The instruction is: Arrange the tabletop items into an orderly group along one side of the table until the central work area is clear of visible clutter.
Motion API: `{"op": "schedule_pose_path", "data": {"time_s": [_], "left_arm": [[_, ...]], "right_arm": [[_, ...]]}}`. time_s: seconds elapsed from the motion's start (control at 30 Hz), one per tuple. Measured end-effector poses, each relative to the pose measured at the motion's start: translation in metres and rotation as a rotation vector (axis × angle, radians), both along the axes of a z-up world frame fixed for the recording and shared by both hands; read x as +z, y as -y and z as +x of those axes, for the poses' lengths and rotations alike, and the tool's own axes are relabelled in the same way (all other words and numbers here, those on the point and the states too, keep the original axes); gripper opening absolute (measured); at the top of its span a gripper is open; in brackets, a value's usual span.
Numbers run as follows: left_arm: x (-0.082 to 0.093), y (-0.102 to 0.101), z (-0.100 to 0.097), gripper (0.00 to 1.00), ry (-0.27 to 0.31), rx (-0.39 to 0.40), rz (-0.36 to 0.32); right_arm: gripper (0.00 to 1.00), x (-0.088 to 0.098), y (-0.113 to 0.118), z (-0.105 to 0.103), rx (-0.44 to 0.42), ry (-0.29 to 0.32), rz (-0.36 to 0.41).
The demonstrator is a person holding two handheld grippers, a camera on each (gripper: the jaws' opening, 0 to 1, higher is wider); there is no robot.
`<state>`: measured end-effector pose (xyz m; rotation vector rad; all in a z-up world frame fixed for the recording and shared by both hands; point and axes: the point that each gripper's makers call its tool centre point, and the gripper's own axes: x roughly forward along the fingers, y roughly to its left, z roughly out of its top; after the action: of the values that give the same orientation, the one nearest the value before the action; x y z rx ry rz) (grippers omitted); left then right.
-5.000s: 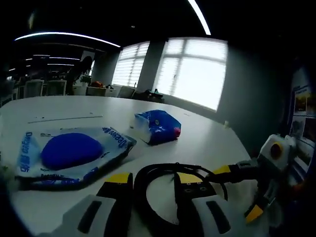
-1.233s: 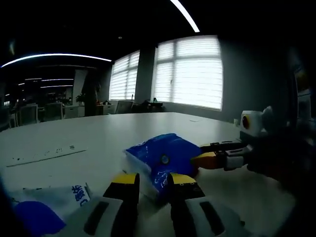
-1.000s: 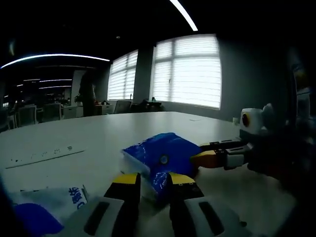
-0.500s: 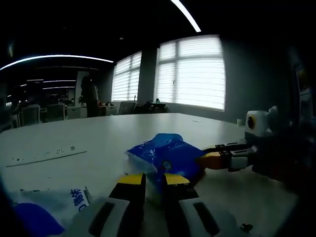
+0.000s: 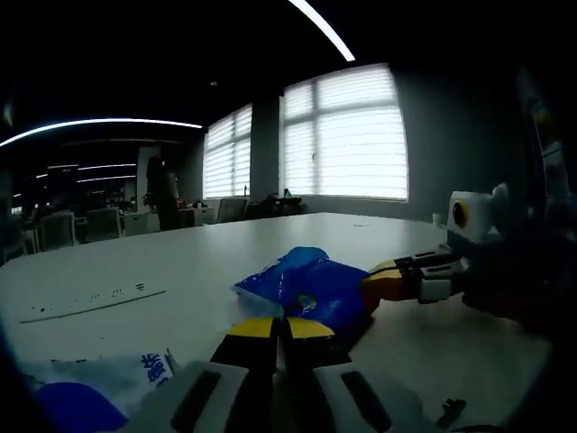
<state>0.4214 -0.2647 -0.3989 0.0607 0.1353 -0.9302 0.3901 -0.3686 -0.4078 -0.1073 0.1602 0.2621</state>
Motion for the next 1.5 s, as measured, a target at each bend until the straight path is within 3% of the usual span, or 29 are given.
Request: {"op": "schedule_pose_path", "data": {"time_s": [0.5,0.77,0.93,1.33,1.5], "left_arm": [[0.018,-0.028,-0.004,0.0,0.05,0.015,-0.022],[0.02,-0.043,-0.009,0.0,0.082,0.028,-0.008],[0.02,-0.055,-0.007,0.0,0.072,0.046,-0.02],[0.021,-0.052,-0.014,0.0,0.084,0.027,-0.019],[0.015,-0.065,-0.01,0.0,0.074,0.06,-0.012]], "right_arm": [[0.0,0.015,-0.03,-0.006,0.068,0.05,-0.016],[0.0,0.027,-0.052,-0.009,0.12,0.12,-0.044],[0.0,0.02,-0.07,-0.01,0.16,0.107,-0.094],[0.0,0.015,-0.067,-0.009,0.165,0.084,-0.072],[0.0,0.009,-0.063,-0.008,0.159,0.057,-0.058]]}}
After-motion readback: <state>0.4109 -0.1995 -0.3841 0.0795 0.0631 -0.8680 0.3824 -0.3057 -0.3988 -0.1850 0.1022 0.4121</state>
